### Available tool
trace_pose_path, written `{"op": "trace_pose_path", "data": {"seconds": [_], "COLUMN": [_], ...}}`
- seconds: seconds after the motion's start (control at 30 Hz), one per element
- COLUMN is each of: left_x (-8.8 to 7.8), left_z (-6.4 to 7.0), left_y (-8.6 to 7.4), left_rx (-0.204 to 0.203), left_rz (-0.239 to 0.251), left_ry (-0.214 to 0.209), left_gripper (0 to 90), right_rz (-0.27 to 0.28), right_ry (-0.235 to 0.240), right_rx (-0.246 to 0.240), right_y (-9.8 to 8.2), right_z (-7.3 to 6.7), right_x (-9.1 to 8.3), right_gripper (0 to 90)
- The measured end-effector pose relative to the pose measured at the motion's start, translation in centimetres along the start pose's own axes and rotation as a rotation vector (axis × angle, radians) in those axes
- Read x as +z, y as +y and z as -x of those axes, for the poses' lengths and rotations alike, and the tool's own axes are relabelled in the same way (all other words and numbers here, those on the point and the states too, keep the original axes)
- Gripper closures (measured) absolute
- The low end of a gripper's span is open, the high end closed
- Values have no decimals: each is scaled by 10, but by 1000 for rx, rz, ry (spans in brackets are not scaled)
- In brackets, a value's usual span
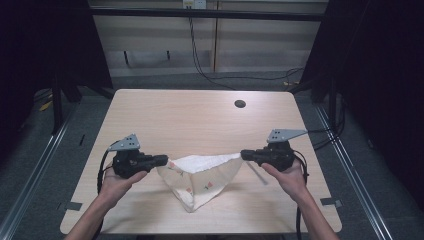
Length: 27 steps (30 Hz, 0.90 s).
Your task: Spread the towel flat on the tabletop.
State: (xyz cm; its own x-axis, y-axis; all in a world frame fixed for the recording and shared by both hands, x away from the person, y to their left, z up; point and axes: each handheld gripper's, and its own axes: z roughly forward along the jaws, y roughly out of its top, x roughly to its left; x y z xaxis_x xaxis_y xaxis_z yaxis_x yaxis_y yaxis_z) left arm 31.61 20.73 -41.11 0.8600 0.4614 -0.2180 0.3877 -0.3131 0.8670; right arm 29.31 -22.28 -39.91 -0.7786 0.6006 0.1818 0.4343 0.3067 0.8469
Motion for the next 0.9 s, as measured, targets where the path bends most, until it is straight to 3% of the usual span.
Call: {"op": "trace_pose_path", "data": {"seconds": [0.13, 0.2, 0.3, 0.5, 0.6, 0.77, 0.9], "left_x": [-5, -9, -14, -18, -20, -26, -38], "left_z": [-2, -1, 2, 8, 9, 12, 19], "left_y": [10, 16, 25, 38, 41, 44, 50], "left_rx": [-18, 1, 6, 35, 30, 42, 67], "left_rz": [9, 11, 45, 58, 84, 89, 106], "left_ry": [-14, 9, 4, 14, -16, 2, -10], "left_gripper": [862, 863, 864, 864, 865, 866, 866], "right_rz": [5, -2, -2, 61, 86, 82, 113], "right_ry": [-2, -9, -16, -34, -49, -60, -42], "right_rx": [7, 0, 3, 1, -6, -37, -64], "right_y": [9, 13, 20, 37, 46, 60, 66], "right_z": [1, -1, -1, -4, -6, -15, -27], "right_x": [-9, -13, -19, -43, -53, -60, -71], "right_gripper": [881, 881, 881, 881, 883, 884, 883]}}
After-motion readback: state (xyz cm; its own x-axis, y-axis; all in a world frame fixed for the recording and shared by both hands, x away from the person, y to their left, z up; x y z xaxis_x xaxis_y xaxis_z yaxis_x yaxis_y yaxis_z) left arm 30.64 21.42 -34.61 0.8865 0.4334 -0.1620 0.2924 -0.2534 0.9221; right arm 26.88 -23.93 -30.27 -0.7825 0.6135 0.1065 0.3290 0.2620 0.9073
